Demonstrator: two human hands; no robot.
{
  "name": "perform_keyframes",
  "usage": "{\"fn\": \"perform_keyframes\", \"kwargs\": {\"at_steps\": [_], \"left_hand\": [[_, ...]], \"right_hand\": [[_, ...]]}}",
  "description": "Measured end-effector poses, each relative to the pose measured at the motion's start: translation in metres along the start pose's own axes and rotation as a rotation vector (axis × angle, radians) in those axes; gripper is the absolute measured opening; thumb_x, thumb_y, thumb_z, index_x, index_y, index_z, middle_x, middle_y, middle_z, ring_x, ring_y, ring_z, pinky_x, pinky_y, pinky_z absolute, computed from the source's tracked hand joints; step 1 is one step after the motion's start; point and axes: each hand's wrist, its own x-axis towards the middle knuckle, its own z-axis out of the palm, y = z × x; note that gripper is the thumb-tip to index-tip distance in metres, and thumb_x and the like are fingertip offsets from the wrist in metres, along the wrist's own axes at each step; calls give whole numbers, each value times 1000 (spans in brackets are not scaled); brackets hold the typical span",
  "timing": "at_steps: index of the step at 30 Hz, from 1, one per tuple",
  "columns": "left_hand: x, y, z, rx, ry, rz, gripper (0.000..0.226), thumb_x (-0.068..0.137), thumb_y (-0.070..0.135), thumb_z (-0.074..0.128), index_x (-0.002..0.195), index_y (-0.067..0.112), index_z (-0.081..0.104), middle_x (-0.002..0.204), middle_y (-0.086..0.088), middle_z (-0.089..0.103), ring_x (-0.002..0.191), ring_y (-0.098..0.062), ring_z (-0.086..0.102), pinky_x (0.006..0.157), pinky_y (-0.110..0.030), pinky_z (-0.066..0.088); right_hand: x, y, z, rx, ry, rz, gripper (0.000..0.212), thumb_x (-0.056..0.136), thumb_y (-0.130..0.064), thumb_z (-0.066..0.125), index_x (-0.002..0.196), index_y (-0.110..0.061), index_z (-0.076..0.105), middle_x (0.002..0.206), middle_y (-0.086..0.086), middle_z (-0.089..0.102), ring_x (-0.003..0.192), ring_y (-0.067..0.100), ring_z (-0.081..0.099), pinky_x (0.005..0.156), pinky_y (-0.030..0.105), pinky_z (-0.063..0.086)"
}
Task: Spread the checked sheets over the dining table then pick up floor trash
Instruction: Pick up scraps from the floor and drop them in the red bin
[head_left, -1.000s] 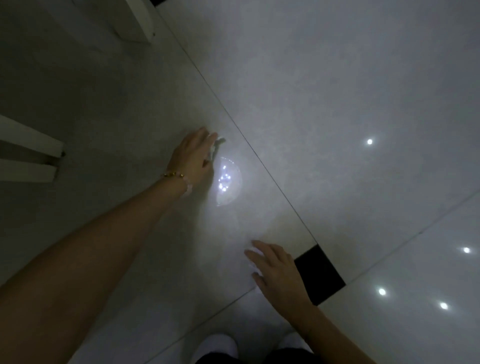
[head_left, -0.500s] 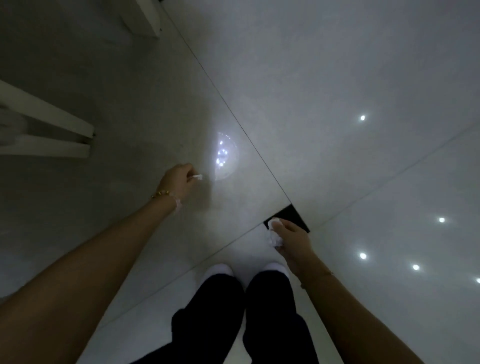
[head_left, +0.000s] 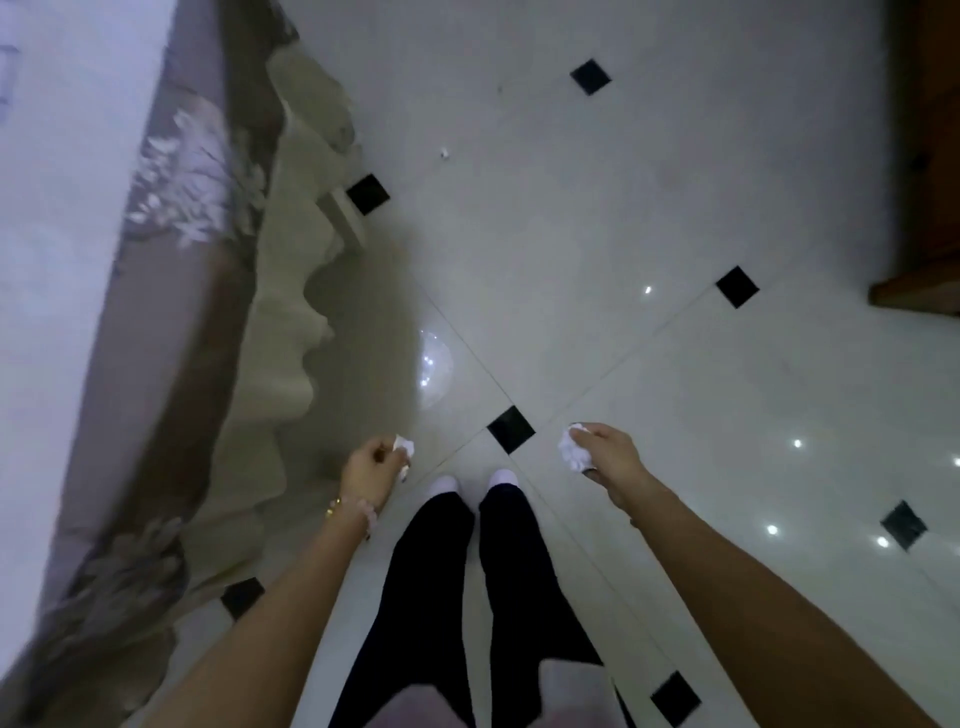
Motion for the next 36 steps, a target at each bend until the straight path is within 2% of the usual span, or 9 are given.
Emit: {"fn": "perform_keyframes", "kwargs": {"at_steps": [6, 11, 14, 18, 21, 25, 30, 34, 36], "left_hand": [[-86, 7, -36, -141, 18, 46, 10, 74, 21, 66, 68, 13, 64, 48, 7, 59, 54, -15, 48, 56, -25, 40], [-127, 4, -63, -330, 187, 36, 14, 86, 12, 61, 73, 9, 63, 59, -1, 53, 56, -15, 43, 54, -23, 37], [-156, 2, -72, -459, 345, 50, 11, 89, 9, 58, 81, 5, 63, 66, -5, 52, 59, -14, 43, 53, -22, 37], [-194, -28, -63, -684, 542, 0, 13, 90, 11, 57, 79, 8, 64, 68, -5, 54, 63, -17, 45, 55, -24, 38], [-230, -73, -38, -844, 676, -104, 13, 91, 11, 55, 81, 9, 63, 74, -7, 55, 72, -19, 47, 58, -25, 38], [-282, -141, 7, -992, 817, -282, 18, 90, 13, 56, 73, 12, 61, 73, -8, 59, 66, -20, 52, 59, -26, 39], [-347, -233, 69, -1258, 1007, -553, 22, 85, 18, 60, 65, 9, 58, 60, -10, 58, 67, -22, 55, 63, -28, 38], [-392, -290, 95, -1469, 1115, -769, 13, 90, 6, 56, 80, -2, 57, 76, -18, 59, 69, -27, 54, 62, -28, 35], [-414, -317, 100, -1514, 1142, -825, 17, 82, 5, 65, 71, -4, 56, 73, -20, 58, 61, -23, 50, 52, -26, 37]], "right_hand": [[-59, 0, -27, -59, 24, -120, 14, 89, -9, 57, 87, -3, 69, 66, 11, 59, 56, 20, 52, 53, 21, 44], [-73, 17, -57, -242, -8, -141, 19, 90, -8, 57, 83, 7, 67, 65, 16, 58, 54, 20, 52, 51, 19, 39], [-74, 6, -67, -418, -133, -198, 35, 91, 2, 51, 58, 10, 56, 46, 14, 50, 31, 13, 44, 37, 11, 34], [-55, -22, -48, -648, -338, -269, 50, 83, -8, 67, 35, -2, 56, 44, 21, 57, 38, 21, 54, 46, 18, 41], [-43, -37, -14, -854, -497, -324, 55, 60, -41, 83, 41, 5, 59, 48, 19, 62, 43, 21, 58, 50, 21, 46], [-80, -32, 60, -1175, -573, -396, 37, 79, -19, 65, 49, -1, 54, 50, 11, 57, 47, 20, 50, 56, 32, 41], [-154, 25, 158, -1491, -781, -481, 24, 89, -14, 53, 69, -3, 59, 49, 6, 61, 38, 10, 46, 43, 19, 29], [-218, 87, 242, -1557, -994, -569, 27, 94, -15, 51, 72, -1, 61, 46, 1, 61, 40, 9, 49, 45, 19, 35], [-250, 121, 284, -1580, -1091, -611, 27, 94, -11, 51, 72, 2, 61, 42, 0, 60, 40, 12, 51, 49, 21, 39]]}}
